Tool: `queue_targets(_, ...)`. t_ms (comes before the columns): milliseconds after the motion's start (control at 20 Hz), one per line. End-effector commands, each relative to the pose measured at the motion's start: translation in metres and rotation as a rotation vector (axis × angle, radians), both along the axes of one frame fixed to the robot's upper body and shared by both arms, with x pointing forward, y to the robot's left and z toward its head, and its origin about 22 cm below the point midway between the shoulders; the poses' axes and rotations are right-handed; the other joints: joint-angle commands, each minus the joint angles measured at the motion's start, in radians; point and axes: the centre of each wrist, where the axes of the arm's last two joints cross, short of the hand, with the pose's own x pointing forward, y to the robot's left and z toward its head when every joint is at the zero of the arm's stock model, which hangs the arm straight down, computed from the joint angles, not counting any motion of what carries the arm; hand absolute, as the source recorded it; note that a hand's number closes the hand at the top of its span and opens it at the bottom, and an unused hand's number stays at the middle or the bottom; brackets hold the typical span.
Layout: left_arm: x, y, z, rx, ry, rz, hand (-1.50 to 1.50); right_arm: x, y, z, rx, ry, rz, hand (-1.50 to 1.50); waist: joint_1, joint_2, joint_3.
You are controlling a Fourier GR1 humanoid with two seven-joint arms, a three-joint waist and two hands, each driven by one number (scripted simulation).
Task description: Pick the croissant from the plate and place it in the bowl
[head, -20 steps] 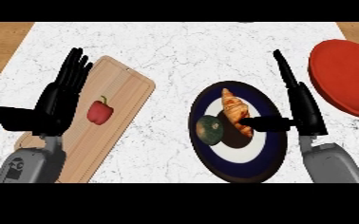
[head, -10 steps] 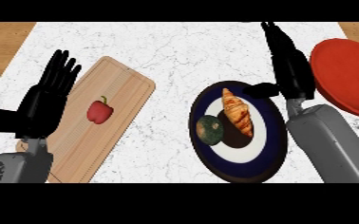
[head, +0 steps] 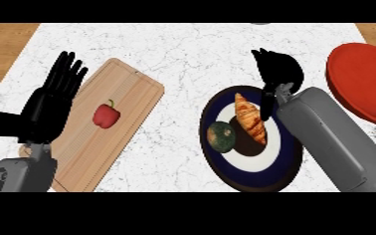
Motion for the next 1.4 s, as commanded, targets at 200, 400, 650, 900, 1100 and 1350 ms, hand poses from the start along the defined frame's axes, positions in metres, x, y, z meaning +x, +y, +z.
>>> queue_targets(200,0.018,0.004,0.007,-0.006,-0.021,0.022,0.00,0.019,0.095,0.056,-0.122,0.258,0.016,-1.50,-0.024,0.005,0.005)
queue_targets(400,-0.010,0.030,-0.012,-0.008,0.004,0.037,0.00,0.005,0.101,0.046,-0.095,0.229,-0.029,-1.50,-0.033,-0.002,0.007)
queue_targets(650,-0.019,0.022,-0.003,-0.006,-0.007,0.029,0.00,-0.004,0.101,0.021,-0.081,0.277,-0.046,-1.50,-0.034,-0.002,0.007)
queue_targets(900,-0.022,-0.003,0.008,-0.022,-0.008,0.046,0.00,-0.013,0.092,0.011,-0.066,0.276,-0.068,-1.50,-0.033,-0.003,0.008)
queue_targets(1100,-0.019,0.019,-0.009,-0.008,-0.006,0.031,0.00,-0.028,0.062,-0.013,-0.104,0.172,-0.033,-1.50,-0.036,0.001,0.008)
queue_targets(1350,-0.004,-0.008,-0.012,-0.019,-0.003,0.029,0.00,-0.044,0.070,-0.011,-0.103,0.127,-0.001,-1.50,-0.036,0.002,0.008)
